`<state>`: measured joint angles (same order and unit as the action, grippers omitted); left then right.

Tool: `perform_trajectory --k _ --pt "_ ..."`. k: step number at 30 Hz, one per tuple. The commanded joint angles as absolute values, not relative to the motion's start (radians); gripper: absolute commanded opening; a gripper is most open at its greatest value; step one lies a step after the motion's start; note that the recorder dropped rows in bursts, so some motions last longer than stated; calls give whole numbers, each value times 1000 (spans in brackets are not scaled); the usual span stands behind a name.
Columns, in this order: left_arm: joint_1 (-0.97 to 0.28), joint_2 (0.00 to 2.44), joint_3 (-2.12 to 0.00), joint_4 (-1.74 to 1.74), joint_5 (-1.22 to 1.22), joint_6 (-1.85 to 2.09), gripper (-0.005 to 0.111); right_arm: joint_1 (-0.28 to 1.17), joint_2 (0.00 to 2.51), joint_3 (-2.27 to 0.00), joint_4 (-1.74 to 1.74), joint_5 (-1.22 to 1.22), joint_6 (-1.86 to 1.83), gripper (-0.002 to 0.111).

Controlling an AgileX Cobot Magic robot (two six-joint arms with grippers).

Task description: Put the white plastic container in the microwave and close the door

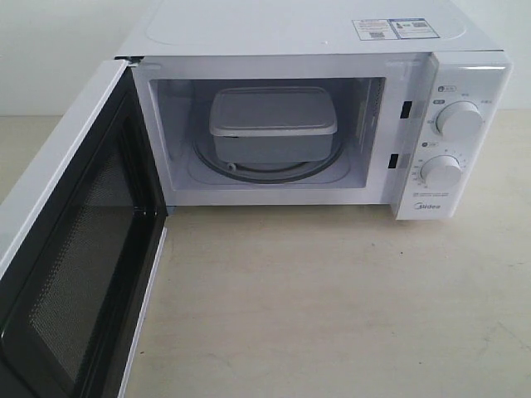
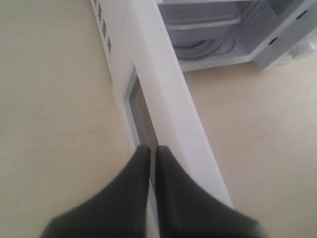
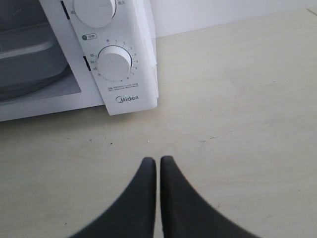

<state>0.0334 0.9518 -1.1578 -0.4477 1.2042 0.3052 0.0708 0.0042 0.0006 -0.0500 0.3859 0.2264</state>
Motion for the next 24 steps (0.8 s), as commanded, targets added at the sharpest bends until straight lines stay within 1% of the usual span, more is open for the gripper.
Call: perform_trajectory --k 1,6,13,24 --pt "37 960 -1054 -529 1221 403 4 67 0 0 -56 383 226 0" --pt "37 986 -920 -558 1221 503 4 67 0 0 -56 383 226 0" --pt "35 1036 -839 -587 1221 552 4 67 0 0 -56 383 226 0" --pt "-124 1126 -831 -684 1221 719 4 67 0 0 -56 383 226 0"
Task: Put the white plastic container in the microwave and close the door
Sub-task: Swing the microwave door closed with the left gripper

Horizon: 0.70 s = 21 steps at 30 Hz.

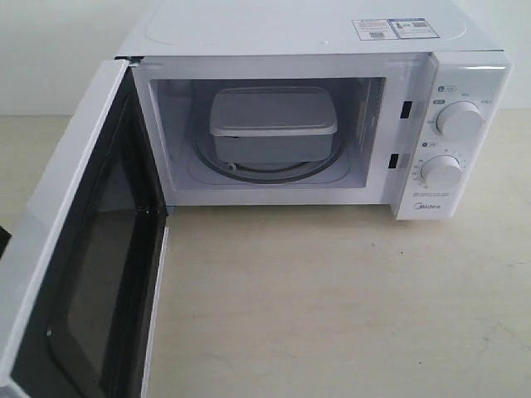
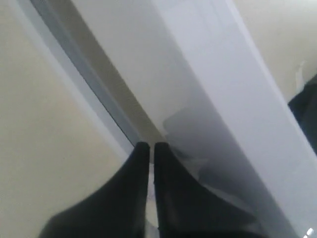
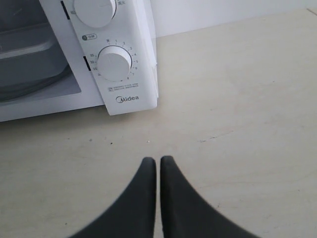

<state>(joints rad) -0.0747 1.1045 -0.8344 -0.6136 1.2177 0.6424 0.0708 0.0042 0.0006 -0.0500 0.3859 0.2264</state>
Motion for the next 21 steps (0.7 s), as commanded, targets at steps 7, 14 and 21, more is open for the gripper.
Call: perform_trajectory --k 7,14,21 --pt "-208 1194 -842 -754 1128 810 4 67 0 0 -56 383 226 0" --pt "-273 1303 -923 -811 984 929 4 67 0 0 -56 383 226 0" --pt "-283 1454 -1088 -866 903 1025 4 67 0 0 -57 381 226 0"
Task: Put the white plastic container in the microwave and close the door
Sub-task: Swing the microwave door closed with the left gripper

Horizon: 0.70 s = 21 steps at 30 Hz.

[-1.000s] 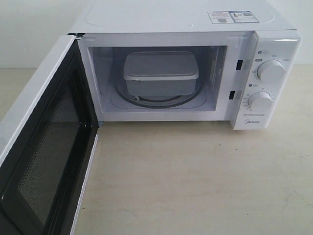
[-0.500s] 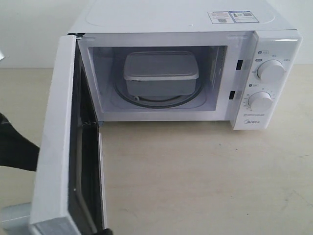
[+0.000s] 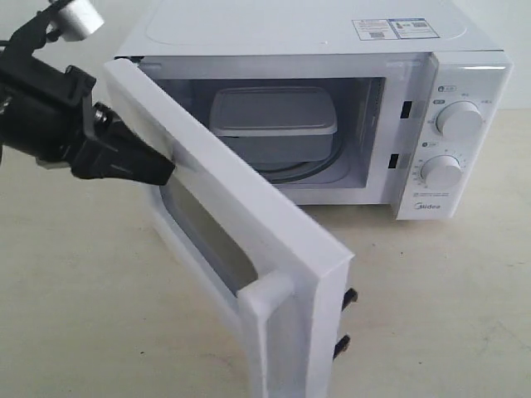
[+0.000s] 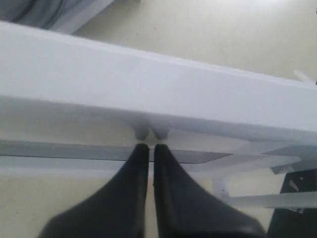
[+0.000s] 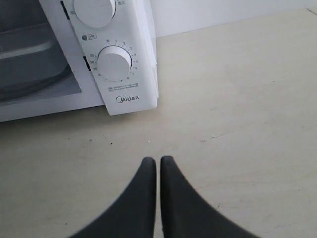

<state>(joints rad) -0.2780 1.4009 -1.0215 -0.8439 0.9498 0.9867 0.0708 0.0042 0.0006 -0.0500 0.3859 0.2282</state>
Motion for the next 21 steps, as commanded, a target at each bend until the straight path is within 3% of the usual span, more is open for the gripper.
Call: perform_trajectory --k 1,8,21 --pt "-283 1465 -1102 -872 893 1025 4 67 0 0 -57 381 226 0" --pt "-283 1512 -1157 -900 761 1073 4 67 0 0 -57 381 226 0" --pt "-283 1457 -1157 -900 833 1073 4 67 0 0 -59 376 219 0"
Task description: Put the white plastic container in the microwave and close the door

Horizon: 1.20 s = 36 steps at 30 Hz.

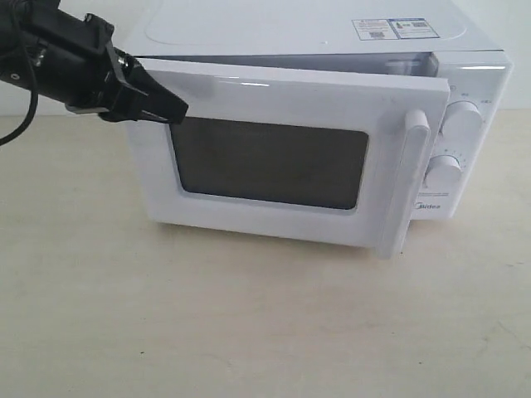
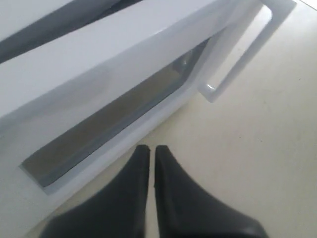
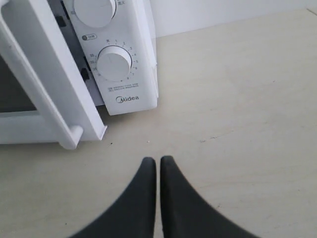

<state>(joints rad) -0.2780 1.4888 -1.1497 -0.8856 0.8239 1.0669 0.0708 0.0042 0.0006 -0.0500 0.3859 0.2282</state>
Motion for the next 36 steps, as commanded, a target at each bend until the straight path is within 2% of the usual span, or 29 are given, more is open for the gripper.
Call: perform_trajectory --k 1,6,13,19,23,27,29,32,36 --pt "-283 1448 -1157 -900 833 1073 4 67 0 0 -75 362 211 0" --pt "-283 1425 -1157 -900 846 1073 4 67 0 0 -43 170 242 0" --pt "-283 1425 -1157 -900 917 1073 4 67 0 0 238 -179 492 0" --pt "-283 1423 -1157 -900 935 1069 4 69 0 -16 274 -388 673 0" --pt "-283 1418 -1157 -908 958 1069 4 69 3 -210 -132 -303 783 0" --pt "-283 1410 -1157 -934 943 1069 4 69 142 -461 -407 -163 1017 0" --pt "-283 1406 -1157 -949 938 1069 4 69 234 -561 -662 -157 1141 0" --pt "-283 1397 -1157 -958 938 1069 4 69 358 -631 -1101 -202 1439 0" --pt "-283 1388 -1157 -960 938 1069 4 69 521 -630 -1744 -397 1904 0"
